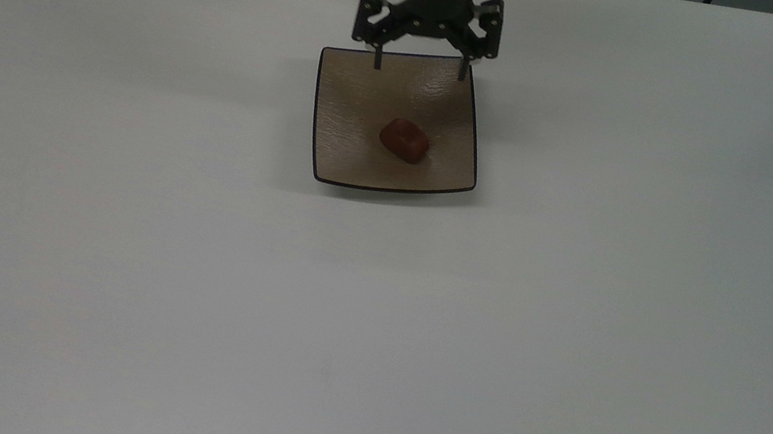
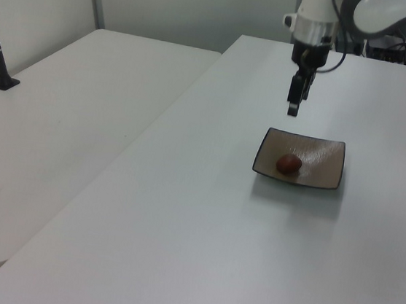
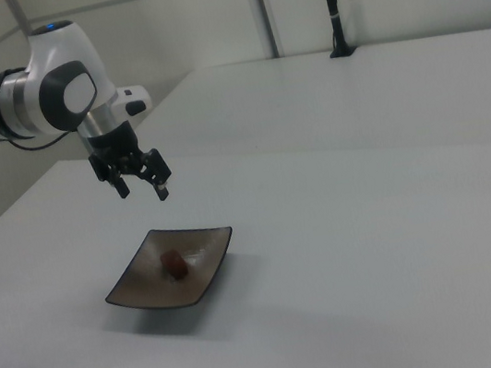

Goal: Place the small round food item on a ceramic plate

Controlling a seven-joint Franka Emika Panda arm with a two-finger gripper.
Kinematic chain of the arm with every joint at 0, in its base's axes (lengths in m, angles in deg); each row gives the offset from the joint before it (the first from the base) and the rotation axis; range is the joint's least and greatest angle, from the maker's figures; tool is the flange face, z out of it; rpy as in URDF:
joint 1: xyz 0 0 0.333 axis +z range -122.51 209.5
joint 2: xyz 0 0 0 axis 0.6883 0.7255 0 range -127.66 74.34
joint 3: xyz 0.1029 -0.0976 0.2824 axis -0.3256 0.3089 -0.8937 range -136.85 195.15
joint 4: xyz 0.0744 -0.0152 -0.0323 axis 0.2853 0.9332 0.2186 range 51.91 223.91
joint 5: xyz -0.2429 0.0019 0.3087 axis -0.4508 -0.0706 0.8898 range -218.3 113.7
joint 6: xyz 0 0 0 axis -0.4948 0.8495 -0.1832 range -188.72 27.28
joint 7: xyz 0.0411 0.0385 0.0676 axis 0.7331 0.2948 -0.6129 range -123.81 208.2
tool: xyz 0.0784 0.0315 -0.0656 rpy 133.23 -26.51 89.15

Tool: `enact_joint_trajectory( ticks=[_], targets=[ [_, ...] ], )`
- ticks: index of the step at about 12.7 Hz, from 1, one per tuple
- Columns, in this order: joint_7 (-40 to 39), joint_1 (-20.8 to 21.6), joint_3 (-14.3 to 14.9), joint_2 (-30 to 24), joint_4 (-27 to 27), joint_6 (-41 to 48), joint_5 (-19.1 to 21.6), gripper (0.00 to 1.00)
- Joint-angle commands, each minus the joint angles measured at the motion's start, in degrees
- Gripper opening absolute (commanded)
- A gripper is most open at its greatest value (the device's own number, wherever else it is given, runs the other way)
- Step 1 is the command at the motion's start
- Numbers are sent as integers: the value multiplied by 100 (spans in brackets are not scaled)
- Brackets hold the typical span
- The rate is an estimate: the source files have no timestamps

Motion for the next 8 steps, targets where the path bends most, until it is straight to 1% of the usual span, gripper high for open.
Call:
enact_joint_trajectory(
  ticks=[1,2,4,6,8],
  targets=[
    [-33,51,560,-514,102,365,537,100],
    [-33,69,675,-594,128,418,652,100],
    [-51,60,685,-647,146,594,653,100],
    [-51,16,694,-700,163,769,496,100],
    [-51,16,685,-735,163,779,241,100]
  ],
)
